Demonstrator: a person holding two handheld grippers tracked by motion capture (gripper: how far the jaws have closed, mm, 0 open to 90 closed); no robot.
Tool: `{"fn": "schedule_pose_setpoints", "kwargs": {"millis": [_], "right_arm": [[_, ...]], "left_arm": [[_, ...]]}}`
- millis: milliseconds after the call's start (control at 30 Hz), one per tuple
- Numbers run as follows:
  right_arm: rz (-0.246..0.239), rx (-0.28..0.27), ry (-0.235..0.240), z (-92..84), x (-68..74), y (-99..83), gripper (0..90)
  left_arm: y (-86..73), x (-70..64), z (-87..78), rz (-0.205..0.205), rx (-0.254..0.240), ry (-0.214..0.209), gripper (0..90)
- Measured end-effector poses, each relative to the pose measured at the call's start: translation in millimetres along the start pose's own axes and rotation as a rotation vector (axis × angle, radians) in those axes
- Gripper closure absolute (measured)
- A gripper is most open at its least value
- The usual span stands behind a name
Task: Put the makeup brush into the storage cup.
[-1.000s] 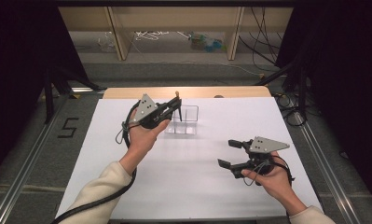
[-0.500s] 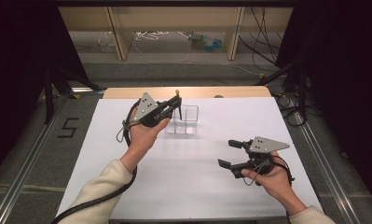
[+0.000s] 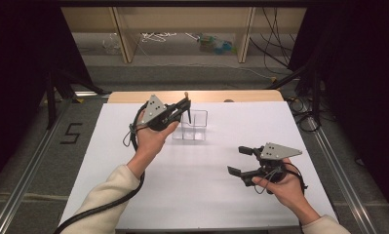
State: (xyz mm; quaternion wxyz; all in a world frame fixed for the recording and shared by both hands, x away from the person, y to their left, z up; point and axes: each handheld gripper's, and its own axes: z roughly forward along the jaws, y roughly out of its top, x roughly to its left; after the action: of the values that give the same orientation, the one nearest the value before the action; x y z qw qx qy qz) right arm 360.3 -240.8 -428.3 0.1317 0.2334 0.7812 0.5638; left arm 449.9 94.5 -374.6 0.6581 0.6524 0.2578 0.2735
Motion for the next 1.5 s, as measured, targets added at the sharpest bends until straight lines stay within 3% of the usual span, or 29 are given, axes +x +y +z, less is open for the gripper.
{"fn": "schedule_pose_setpoints", "kwargs": {"millis": [300, 433, 500, 1367, 1400, 1433, 1500], "right_arm": [[0.01, -0.011, -0.005, 0.6, -0.7, -0.6, 17.6], [0.008, 0.018, -0.015, -1.7, -1.6, -0.2, 17.6], [0.013, -0.017, 0.005, 1.0, -2.5, -1.4, 17.6], [0.015, -0.005, -0.003, -0.5, -4.2, -1.6, 17.6], [0.015, -0.003, -0.002, -0.6, -4.1, -1.6, 17.6], [0.014, -0.003, -0.002, -0.6, -4.1, -1.6, 17.6], [0.015, -0.005, 0.0, -0.4, -3.9, -1.7, 17.6]], "left_arm": [[-0.7, 1.5, 1.3, -0.001, -0.001, 0.005, 83.3], [-1.5, 0.8, 1.8, 0.005, 0.003, 0.001, 83.3], [-1.3, 0.6, 2.2, 0.005, 0.001, -0.001, 83.3], [-2.1, 5.0, 11.5, 0.02, 0.004, 0.006, 83.2], [-3.9, 1.5, 10.5, -0.033, 0.019, 0.01, 83.3], [-5.2, -0.2, 10.5, -0.06, 0.023, 0.013, 83.3], [-5.9, 2.8, 11.2, -0.019, 0.025, 0.012, 83.3]]}}
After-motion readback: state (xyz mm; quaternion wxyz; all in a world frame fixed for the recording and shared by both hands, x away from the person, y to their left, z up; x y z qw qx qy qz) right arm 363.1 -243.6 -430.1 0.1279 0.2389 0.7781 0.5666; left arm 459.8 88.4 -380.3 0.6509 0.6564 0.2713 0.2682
